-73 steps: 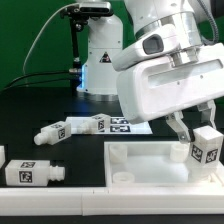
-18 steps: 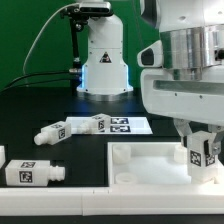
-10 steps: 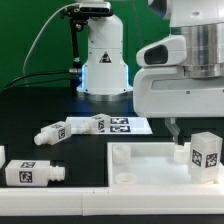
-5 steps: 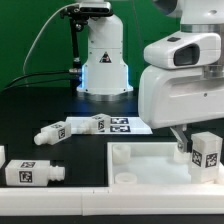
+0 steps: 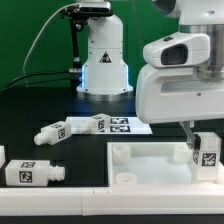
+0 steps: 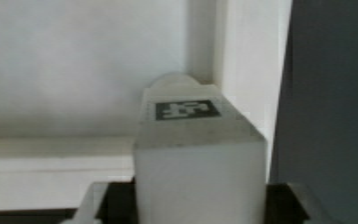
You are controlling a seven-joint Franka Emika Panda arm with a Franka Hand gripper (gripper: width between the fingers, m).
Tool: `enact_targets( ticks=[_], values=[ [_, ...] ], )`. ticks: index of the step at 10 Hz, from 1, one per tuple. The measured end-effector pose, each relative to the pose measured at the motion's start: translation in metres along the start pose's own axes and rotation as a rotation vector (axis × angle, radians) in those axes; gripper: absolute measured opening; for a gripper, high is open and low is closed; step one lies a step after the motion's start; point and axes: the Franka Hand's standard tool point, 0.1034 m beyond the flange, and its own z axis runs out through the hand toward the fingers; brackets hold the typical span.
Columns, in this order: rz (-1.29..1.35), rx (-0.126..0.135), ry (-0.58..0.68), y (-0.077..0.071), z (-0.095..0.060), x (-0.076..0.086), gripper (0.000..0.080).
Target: Assemble square table
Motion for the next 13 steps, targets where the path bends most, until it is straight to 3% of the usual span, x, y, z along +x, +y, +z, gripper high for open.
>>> enact_targets(
  ticks=[3,6,8,11,12,13],
  values=[
    [0.288,-0.007,0.019,0.003,0.001,0.001,0.0288],
    [0.824,0.051,0.037,0.01,0.002,0.0,0.0288],
    [0.988,0.048,0.036,0.01,0.002,-0.002,0.0288],
    [0.908,0.039,0.039,0.01,0.002,-0.002,0.0297],
    [0.749,0.025,0.027,0.007,0.001,-0.004,0.0478],
    [0.552,0.014,0.014,0.005,-0.002,-0.002,0.0478]
  ],
)
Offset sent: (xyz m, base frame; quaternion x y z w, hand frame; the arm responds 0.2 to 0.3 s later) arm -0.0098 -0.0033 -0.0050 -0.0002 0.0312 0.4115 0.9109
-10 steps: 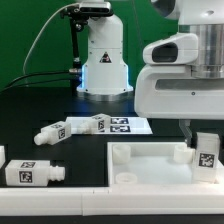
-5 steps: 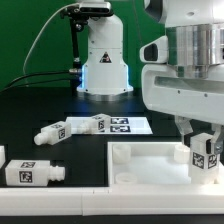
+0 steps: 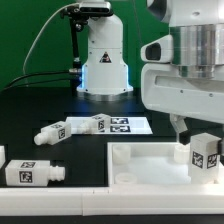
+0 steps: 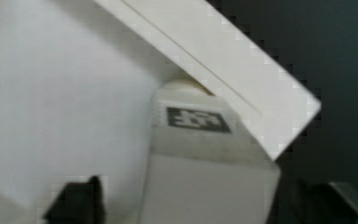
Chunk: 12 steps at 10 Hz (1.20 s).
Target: Assemble square table
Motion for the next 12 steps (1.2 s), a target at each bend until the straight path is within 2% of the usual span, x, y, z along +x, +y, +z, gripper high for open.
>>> enact_targets(
  ticks=[1,2,4,5,7,9,10,11,12],
  values=[
    [-0.083,0.002,0.003,0.0,0.0,0.002,0.061],
    [-0.13,0.001,0.003,0.0,0.0,0.002,0.0637],
    [-0.32,-0.002,0.004,0.001,0.001,0.002,0.0647],
    [-0.503,-0.009,0.007,0.0,0.001,0.001,0.0647],
    [-0.838,-0.049,0.003,-0.011,-0.001,-0.01,0.0649],
    [-0.875,-0.048,0.005,-0.011,-0.001,-0.01,0.0649],
    [-0.857,-0.048,0.005,-0.011,-0.001,-0.01,0.0558],
    [-0.844,-0.048,0.005,-0.011,-0.001,-0.01,0.0376],
    [-0.806,-0.049,0.007,-0.01,-0.001,-0.008,0.0376]
  ],
)
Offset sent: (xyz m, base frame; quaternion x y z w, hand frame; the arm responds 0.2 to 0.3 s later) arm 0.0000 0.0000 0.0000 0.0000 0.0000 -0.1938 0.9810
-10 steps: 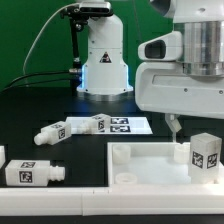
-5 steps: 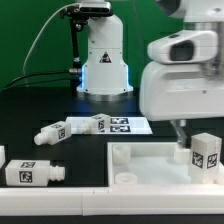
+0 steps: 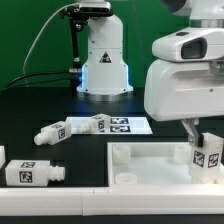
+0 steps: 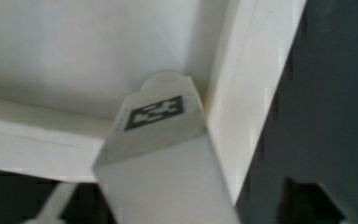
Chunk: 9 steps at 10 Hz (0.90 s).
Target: Assemble square table
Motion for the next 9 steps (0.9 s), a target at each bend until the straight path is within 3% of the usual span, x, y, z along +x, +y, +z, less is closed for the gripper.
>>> enact_targets(
  ticks=[1,5,9],
  values=[
    [0.067,0.0,0.0,0.002,0.0,0.0,0.0284],
    [0.467,0.001,0.044,0.01,0.001,0.007,0.0284],
    [1.097,0.007,0.038,0.017,0.001,0.005,0.0285]
  ],
)
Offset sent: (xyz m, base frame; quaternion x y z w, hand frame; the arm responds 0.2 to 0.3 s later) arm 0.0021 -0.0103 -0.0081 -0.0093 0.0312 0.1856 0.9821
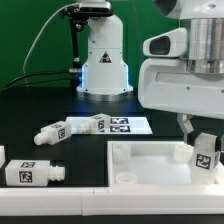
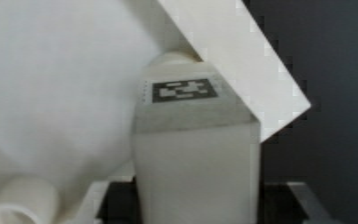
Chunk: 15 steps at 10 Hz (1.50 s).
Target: Assemble square table
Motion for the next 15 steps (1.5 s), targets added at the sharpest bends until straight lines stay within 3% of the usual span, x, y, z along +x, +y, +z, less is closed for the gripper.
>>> enact_targets(
  ticks=[5,6,7,8,10,13,14,15],
  values=[
    [0.418,0.0,-0.025,0.006,0.0,0.0,0.0285],
    [0.584,0.023,-0.031,0.008,0.0,-0.001,0.0285],
    [0.788,0.075,-0.029,0.013,0.0,-0.004,0.0285],
    [0.905,0.096,-0.033,0.015,0.0,-0.006,0.0285],
    [1.012,0.109,-0.038,0.015,-0.001,-0.007,0.0286],
    [0.983,0.114,-0.03,0.016,-0.001,-0.007,0.0288],
    [0.931,0.11,-0.027,0.016,-0.001,-0.008,0.0384],
    [0.814,0.085,-0.033,0.015,-0.002,-0.012,0.0384]
  ],
)
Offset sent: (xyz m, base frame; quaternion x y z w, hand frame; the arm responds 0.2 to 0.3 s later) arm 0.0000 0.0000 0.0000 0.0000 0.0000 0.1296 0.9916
